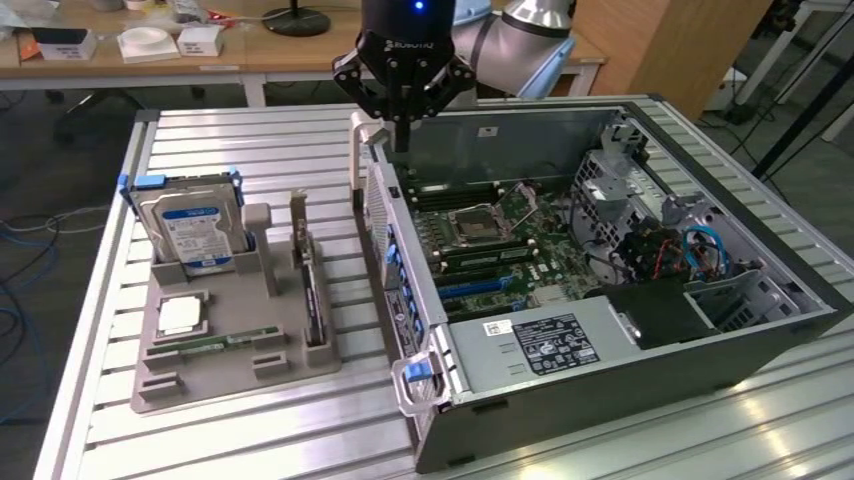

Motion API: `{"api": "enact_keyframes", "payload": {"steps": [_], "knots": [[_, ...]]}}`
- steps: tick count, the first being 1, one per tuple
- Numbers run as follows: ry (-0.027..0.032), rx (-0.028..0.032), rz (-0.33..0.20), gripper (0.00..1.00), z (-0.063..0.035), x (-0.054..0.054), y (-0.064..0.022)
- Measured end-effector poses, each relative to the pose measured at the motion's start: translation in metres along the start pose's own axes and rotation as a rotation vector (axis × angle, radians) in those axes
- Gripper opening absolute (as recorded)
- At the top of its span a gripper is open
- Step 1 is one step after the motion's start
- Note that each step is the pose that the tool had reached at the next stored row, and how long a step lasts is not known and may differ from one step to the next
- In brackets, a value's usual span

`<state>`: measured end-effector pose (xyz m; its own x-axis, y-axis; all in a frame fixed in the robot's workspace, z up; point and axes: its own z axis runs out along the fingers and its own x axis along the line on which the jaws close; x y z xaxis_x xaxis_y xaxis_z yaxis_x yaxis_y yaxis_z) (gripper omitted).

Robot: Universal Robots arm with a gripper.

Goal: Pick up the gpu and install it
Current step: 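Reach for the gpu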

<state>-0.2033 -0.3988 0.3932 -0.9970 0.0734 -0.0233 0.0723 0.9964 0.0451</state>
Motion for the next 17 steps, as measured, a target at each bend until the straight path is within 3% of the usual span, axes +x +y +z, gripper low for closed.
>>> {"api": "enact_keyframes", "payload": {"steps": [17], "knots": [[0.0001, 0.0000, -0.001, 0.11, -0.0006, 0.021, -0.0015]]}}
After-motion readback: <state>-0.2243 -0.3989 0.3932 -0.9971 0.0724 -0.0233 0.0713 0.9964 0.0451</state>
